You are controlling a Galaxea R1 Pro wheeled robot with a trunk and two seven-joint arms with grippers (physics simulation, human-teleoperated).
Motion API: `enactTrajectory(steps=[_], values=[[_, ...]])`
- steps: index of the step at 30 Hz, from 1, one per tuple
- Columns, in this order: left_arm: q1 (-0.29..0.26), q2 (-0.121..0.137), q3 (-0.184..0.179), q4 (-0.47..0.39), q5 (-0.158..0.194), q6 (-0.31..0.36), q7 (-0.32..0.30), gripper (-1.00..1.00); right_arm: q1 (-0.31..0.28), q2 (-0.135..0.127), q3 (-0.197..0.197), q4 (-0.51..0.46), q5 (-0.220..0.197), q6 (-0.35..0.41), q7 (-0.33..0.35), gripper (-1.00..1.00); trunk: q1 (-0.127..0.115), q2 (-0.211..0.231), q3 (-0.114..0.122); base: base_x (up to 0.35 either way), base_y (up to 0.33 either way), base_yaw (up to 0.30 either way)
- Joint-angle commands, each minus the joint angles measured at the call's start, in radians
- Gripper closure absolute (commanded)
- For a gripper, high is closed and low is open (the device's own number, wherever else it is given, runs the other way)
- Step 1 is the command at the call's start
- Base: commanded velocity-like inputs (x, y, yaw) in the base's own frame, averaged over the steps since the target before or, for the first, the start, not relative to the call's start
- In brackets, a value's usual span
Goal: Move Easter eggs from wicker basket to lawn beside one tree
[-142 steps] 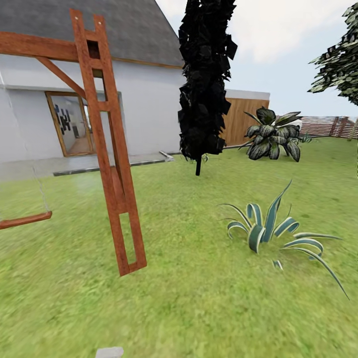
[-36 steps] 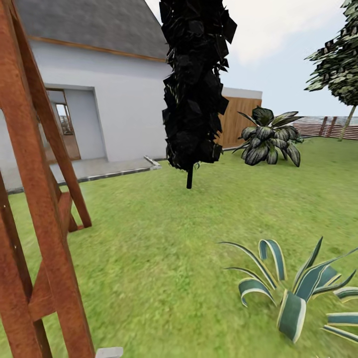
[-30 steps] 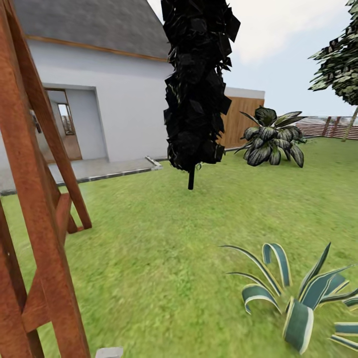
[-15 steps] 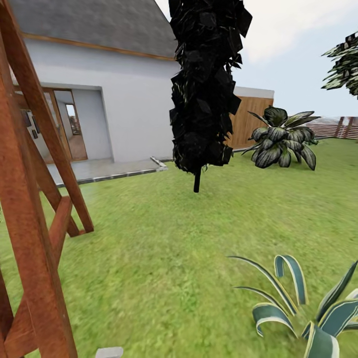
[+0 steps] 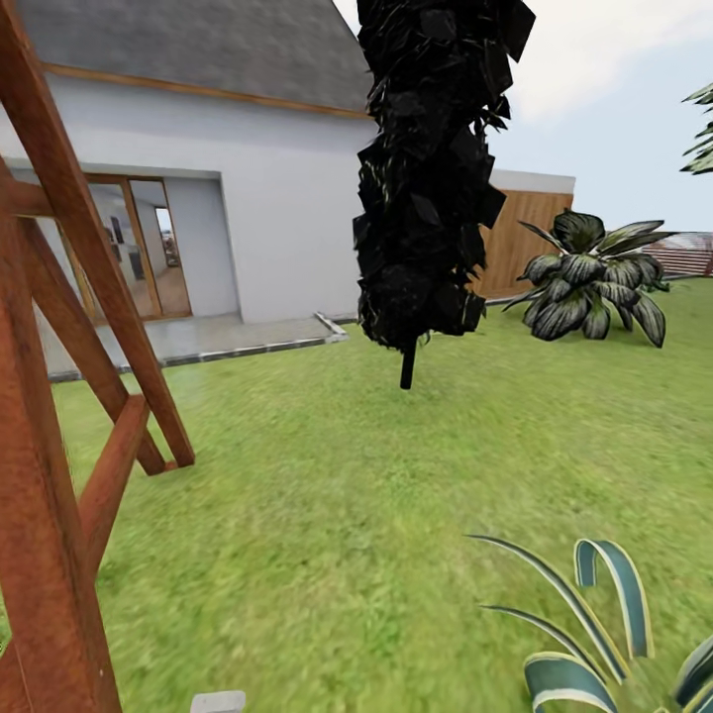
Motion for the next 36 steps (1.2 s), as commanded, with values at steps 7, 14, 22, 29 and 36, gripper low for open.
enactTrajectory(steps=[7,14,22,29,36], values=[[-0.001,0.0,0.0,0.001,0.0,-0.004,0.003,-1.0,0.0,0.0,0.0,0.001,-0.01,-0.006,0.0,-1.0,0.001,-0.001,-0.002,0.275,-0.179,0.127],[-0.001,0.0,0.0,0.001,0.0,-0.004,0.003,-1.0,0.0,0.0,0.0,0.001,-0.01,-0.006,0.0,-1.0,0.001,-0.001,-0.003,0.252,-0.18,0.013],[-0.001,0.0,0.0,0.001,0.0,-0.004,0.003,-1.0,0.0,0.0,0.0,0.001,-0.01,-0.005,0.0,-1.0,0.001,-0.001,-0.003,0.162,-0.088,0.08],[-0.001,0.0,0.0,0.001,0.001,-0.004,0.003,-1.0,0.0,0.0,0.0,0.001,-0.01,-0.006,0.0,-1.0,0.001,-0.001,-0.003,0.214,-0.006,0.238],[-0.001,-0.001,0.0,0.001,0.0,-0.004,0.003,-1.0,0.0,0.0,0.0,0.001,-0.01,-0.006,0.0,-1.0,0.001,-0.001,-0.003,0.301,0.0,0.057]])
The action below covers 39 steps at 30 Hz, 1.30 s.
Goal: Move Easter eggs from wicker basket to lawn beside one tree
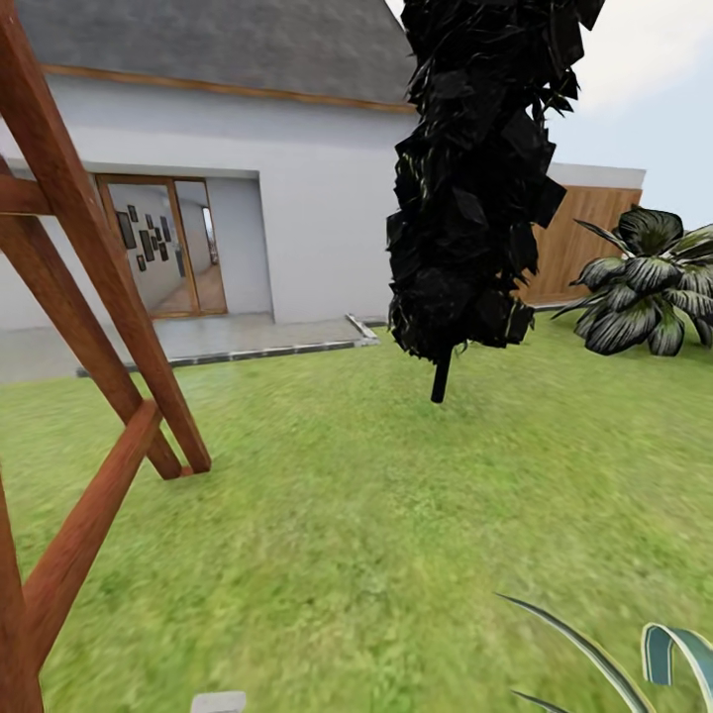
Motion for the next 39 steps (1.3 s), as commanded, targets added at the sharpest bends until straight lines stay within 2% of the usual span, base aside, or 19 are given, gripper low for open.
enactTrajectory(steps=[1,10,21,39], values=[[0.0,0.0,0.0,0.001,0.0,-0.004,0.003,-1.0,0.0,0.0,0.0,0.001,-0.01,-0.006,-0.001,-1.0,0.001,-0.001,0.0,0.314,0.0,0.008],[0.0,0.0,0.0,0.001,0.0,-0.004,0.003,-1.0,0.0,0.0,0.0,0.001,-0.01,-0.006,-0.001,-1.0,0.001,-0.001,0.0,0.324,0.0,0.012],[0.0,0.0,0.0,0.001,0.0,-0.004,0.003,-1.0,0.0,0.0,0.0,0.001,-0.01,-0.006,-0.001,-1.0,0.001,-0.001,0.0,0.327,0.0,0.119],[0.0,0.0,0.0,0.001,0.0,-0.004,0.003,-1.0,0.0,0.0,0.0,0.001,-0.01,-0.006,-0.001,-1.0,0.001,-0.001,0.0,0.327,0.0,0.007]])
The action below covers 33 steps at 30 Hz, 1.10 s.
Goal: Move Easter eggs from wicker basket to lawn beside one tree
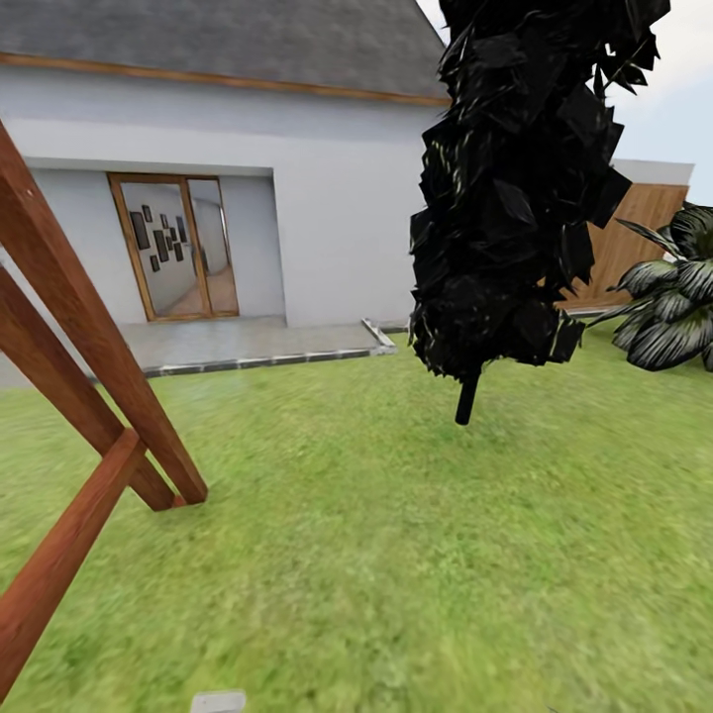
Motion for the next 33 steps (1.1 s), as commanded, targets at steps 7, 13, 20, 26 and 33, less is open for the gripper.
enactTrajectory(steps=[7,13,20,26,33], values=[[0.0,0.0,0.0,0.001,0.0,-0.004,0.003,-1.0,0.0,0.001,0.0,0.001,-0.01,-0.006,-0.001,-1.0,0.001,-0.001,0.0,0.327,0.0,0.0],[0.0,0.0,0.0,0.001,0.0,-0.003,0.003,-1.0,0.0,0.002,0.0,0.001,-0.01,-0.006,-0.001,-1.0,0.001,-0.001,0.0,0.327,0.0,0.0],[0.0,0.0,0.0,0.001,0.0,-0.003,0.003,-1.0,0.0,0.002,0.0,0.001,-0.01,-0.006,-0.001,-1.0,0.001,-0.001,0.0,0.327,0.0,0.001],[0.0,0.0,0.0,0.001,0.001,-0.003,0.003,-1.0,0.0,0.002,0.0,0.001,-0.01,-0.006,-0.001,-1.0,0.001,-0.001,0.0,0.328,0.0,0.048],[0.0,0.0,0.0,0.001,0.001,-0.003,0.003,-1.0,0.0,0.002,0.0,0.001,-0.01,-0.007,-0.003,-1.0,0.001,-0.001,0.0,0.327,0.0,0.062]])
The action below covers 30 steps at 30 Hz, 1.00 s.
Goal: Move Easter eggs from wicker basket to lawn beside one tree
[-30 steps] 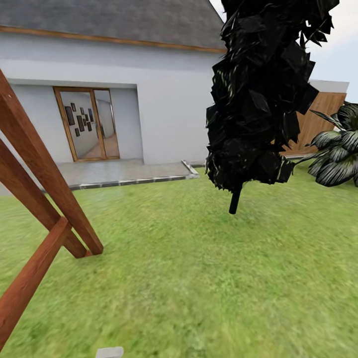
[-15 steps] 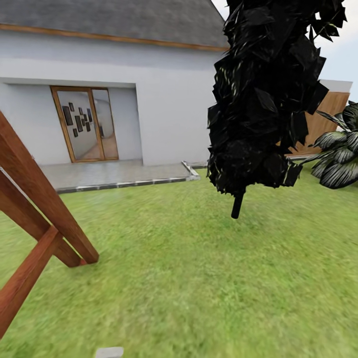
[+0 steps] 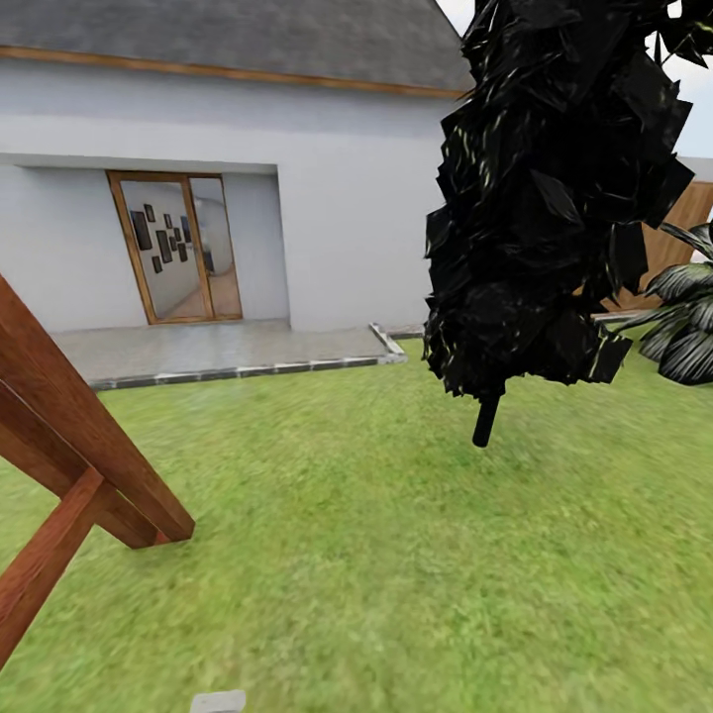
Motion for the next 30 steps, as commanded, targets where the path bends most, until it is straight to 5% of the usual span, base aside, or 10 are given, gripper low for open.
enactTrajectory(steps=[1,30], values=[[0.0,0.0,0.0,0.001,0.0,-0.003,0.003,-1.0,0.0,0.0,0.0,0.001,-0.01,-0.006,-0.001,-1.0,0.001,-0.001,0.0,0.327,0.0,0.023],[0.0,0.0,0.0,0.001,-0.001,-0.004,0.003,-1.0,0.001,-0.001,0.0,0.002,-0.01,-0.008,-0.001,-1.0,0.001,-0.001,0.0,0.327,0.0,0.001]])
